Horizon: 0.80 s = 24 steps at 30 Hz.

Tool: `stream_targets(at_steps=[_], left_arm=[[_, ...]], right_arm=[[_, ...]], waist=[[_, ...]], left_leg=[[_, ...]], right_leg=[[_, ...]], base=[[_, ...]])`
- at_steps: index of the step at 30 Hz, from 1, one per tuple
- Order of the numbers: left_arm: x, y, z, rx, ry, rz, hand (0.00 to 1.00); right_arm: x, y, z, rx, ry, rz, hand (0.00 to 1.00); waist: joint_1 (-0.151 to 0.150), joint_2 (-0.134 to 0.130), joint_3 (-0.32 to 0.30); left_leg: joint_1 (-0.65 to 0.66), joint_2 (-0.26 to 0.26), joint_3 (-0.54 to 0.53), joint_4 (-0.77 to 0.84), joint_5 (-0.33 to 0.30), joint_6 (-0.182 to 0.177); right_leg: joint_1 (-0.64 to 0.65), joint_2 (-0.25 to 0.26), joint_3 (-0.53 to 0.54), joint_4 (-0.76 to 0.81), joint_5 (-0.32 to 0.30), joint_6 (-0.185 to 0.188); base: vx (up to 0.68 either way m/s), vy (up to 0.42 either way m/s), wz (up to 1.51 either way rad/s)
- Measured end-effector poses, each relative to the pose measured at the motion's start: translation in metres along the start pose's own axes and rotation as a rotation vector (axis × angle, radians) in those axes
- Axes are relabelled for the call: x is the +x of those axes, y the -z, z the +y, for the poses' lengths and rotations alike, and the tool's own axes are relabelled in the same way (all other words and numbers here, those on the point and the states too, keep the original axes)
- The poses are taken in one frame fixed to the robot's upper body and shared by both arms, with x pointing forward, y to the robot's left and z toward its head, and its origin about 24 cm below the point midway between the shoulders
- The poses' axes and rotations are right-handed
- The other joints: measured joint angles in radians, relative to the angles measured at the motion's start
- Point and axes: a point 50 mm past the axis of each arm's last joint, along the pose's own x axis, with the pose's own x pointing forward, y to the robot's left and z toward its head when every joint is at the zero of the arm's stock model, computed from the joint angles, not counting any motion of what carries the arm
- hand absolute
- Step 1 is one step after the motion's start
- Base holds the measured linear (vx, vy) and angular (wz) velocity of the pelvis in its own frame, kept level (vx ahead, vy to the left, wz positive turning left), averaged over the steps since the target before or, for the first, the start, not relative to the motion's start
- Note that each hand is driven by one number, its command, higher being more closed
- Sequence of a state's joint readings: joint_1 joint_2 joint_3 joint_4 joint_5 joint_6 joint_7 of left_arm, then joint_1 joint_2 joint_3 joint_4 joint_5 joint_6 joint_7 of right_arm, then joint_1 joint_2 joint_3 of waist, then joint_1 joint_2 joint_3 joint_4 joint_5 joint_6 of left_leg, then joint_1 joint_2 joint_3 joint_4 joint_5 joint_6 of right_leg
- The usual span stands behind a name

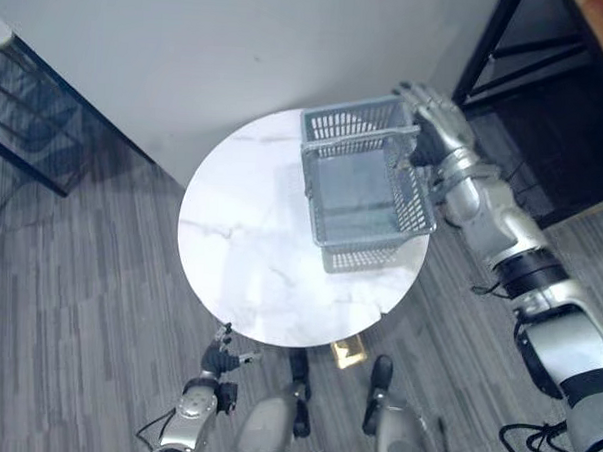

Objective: Pick vegetable in the basket

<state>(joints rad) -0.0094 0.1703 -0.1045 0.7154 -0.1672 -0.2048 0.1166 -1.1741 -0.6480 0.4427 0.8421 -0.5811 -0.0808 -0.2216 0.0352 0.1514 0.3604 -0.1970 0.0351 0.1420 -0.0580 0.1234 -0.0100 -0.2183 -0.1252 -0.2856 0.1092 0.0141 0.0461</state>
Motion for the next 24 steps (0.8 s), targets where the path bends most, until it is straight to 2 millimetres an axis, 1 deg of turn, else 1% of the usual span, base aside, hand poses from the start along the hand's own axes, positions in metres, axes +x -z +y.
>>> stream_targets(at_steps=[1,2,3,5,7,8,9,10,12,13,15,19,24], left_arm=[[0.003,-0.005,-0.001,-0.004,0.002,-0.017,0.0],[0.003,-0.006,-0.001,-0.016,0.0,-0.021,0.0],[0.003,-0.008,0.0,-0.031,-0.004,-0.03,0.0],[0.004,-0.01,0.0,-0.045,-0.006,-0.041,0.0],[0.004,-0.011,0.002,-0.058,-0.017,-0.041,0.0],[0.004,-0.011,0.004,-0.071,-0.025,-0.042,0.0],[0.004,-0.011,0.004,-0.072,-0.026,-0.046,0.0],[0.004,-0.011,0.005,-0.072,-0.026,-0.047,0.0],[0.004,-0.011,0.006,-0.073,-0.031,-0.043,0.0],[0.004,-0.01,0.006,-0.073,-0.031,-0.042,0.0],[0.004,-0.01,0.006,-0.074,-0.033,-0.043,0.0],[0.003,-0.007,0.007,-0.072,-0.036,-0.027,0.0],[0.003,-0.005,0.007,-0.07,-0.038,-0.018,0.0]], right_arm=[[0.003,0.008,-0.007,-0.014,0.008,0.036,0.0],[0.005,0.009,-0.01,-0.018,0.009,0.049,0.0],[0.008,0.011,-0.014,-0.023,0.012,0.063,0.0],[0.009,0.018,-0.016,-0.025,0.004,0.095,0.0],[0.007,0.022,-0.014,-0.025,-0.009,0.114,0.0],[0.008,0.021,-0.013,-0.017,-0.011,0.114,1.0],[0.008,0.021,-0.013,-0.015,-0.009,0.112,1.0],[0.008,0.02,-0.013,-0.015,-0.009,0.111,1.0],[0.01,0.013,-0.011,-0.003,-0.022,0.092,1.0],[0.011,0.01,-0.007,0.012,-0.046,0.084,1.0],[0.011,0.006,-0.005,0.038,-0.062,0.07,1.0],[0.009,0.006,-0.002,0.084,-0.067,0.067,1.0],[-0.006,0.002,0.019,0.123,-0.104,0.018,1.0]], waist=[[0.012,0.009,0.014],[0.015,0.013,0.016],[0.025,0.022,0.021],[0.035,0.03,0.026],[0.04,0.037,0.029],[0.046,0.04,0.035],[0.061,0.042,0.041],[0.065,0.044,0.044],[0.074,0.05,0.061],[0.082,0.051,0.061],[0.089,0.051,0.061],[0.087,0.05,0.061],[0.076,0.048,0.061]], left_leg=[[-0.003,0.001,-0.007,-0.004,0.008,-0.003],[-0.01,0.001,-0.012,-0.006,0.012,-0.003],[-0.023,0.001,-0.027,-0.012,0.021,-0.004],[-0.04,0.0,-0.045,-0.014,0.033,-0.007],[-0.051,0.0,-0.068,-0.015,0.039,-0.009],[-0.053,0.0,-0.078,-0.019,0.044,-0.01],[-0.051,0.0,-0.084,-0.028,0.052,-0.018],[-0.052,0.0,-0.087,-0.033,0.055,-0.019],[-0.053,0.001,-0.1,-0.034,0.057,-0.019],[-0.054,0.001,-0.102,-0.035,0.057,-0.02],[-0.057,0.001,-0.104,-0.035,0.059,-0.021],[-0.056,0.001,-0.105,-0.035,0.061,-0.018],[-0.04,0.003,-0.094,-0.036,0.062,-0.018]], right_leg=[[-0.002,0.001,-0.004,0.0,0.0,0.0],[-0.007,0.002,-0.009,0.001,0.0,0.0],[-0.018,0.002,-0.019,0.003,0.0,-0.001],[-0.028,0.001,-0.026,0.007,0.0,-0.001],[-0.029,0.001,-0.034,0.009,-0.003,-0.004],[-0.029,0.002,-0.036,0.011,-0.004,-0.006],[-0.032,0.002,-0.036,0.011,-0.004,-0.006],[-0.032,0.003,-0.038,0.011,-0.005,-0.007],[-0.034,0.003,-0.041,0.02,-0.008,-0.01],[-0.04,0.002,-0.039,0.029,-0.01,-0.011],[-0.047,0.002,-0.035,0.038,-0.012,-0.013],[-0.05,0.002,-0.019,0.044,-0.014,-0.012],[-0.042,0.003,-0.004,0.048,-0.014,-0.012]], base=[[-0.01,-0.024,0.15],[-0.01,-0.024,0.19],[0.0,-0.013,0.18],[0.01,-0.009,0.25],[0.0,-0.001,0.31],[-0.02,-0.001,0.21],[-0.02,-0.006,0.15],[-0.03,-0.011,0.12],[-0.04,-0.008,0.1],[-0.03,-0.005,0.02],[0.0,0.0,0.0],[0.0,-0.003,0.01],[0.02,-0.016,-0.06]])
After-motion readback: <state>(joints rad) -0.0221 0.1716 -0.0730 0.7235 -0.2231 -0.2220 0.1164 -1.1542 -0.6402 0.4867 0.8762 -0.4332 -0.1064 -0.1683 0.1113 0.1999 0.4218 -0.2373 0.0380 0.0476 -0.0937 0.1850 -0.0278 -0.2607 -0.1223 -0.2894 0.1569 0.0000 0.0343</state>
